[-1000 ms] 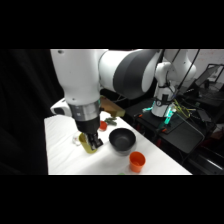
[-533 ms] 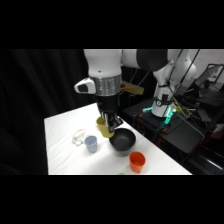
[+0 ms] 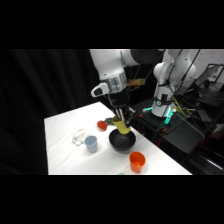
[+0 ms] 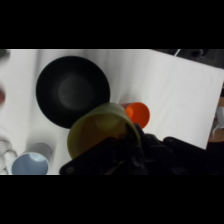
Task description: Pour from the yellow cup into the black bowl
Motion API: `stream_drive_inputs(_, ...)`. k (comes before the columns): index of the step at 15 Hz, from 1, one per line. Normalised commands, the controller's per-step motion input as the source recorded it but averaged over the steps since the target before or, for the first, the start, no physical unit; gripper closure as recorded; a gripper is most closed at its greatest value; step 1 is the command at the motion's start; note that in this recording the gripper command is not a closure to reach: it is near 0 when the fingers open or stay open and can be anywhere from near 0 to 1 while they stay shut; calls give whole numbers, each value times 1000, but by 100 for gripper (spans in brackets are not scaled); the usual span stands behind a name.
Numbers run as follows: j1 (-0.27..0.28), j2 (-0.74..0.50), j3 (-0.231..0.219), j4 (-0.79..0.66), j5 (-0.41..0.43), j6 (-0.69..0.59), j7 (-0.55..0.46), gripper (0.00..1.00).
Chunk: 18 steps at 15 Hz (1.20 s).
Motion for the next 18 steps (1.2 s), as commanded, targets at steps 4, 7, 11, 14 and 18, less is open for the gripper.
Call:
stream_drive_inputs(4, -188, 101, -47, 160, 321, -554, -790, 8)
stream_drive_inputs(7, -143, 264, -25, 281, 233, -618, -580, 13)
stream_drive_inputs(11, -135, 388, -7, 384, 201, -679, -356, 13)
stream_drive_inputs(14, -128, 410, 11, 462, 161, -674, -145, 13)
stream_drive_inputs(18, -87, 288, 27, 414, 132, -459, 1, 13)
